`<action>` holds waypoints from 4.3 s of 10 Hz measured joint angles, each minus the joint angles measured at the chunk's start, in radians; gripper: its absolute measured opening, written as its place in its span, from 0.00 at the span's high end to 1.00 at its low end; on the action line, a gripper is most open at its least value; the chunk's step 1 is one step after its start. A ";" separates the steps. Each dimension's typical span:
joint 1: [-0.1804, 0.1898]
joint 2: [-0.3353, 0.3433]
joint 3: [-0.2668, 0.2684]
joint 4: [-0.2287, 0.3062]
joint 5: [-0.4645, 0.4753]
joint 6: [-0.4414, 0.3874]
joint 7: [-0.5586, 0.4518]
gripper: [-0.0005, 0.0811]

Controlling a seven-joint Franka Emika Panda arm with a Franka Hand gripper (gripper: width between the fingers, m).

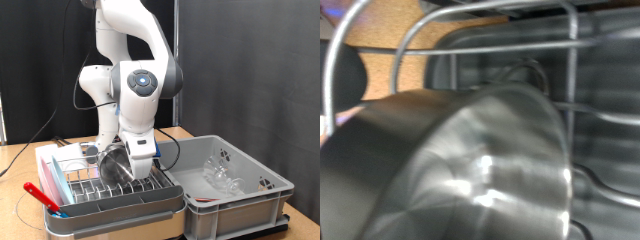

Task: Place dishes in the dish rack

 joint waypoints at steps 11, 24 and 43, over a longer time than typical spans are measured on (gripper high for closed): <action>-0.022 0.058 -0.073 0.103 -0.130 0.091 0.112 0.01; -0.030 0.100 -0.073 0.162 -0.078 -0.264 -0.152 0.01; -0.066 0.046 -0.137 0.112 -0.227 0.081 0.071 0.01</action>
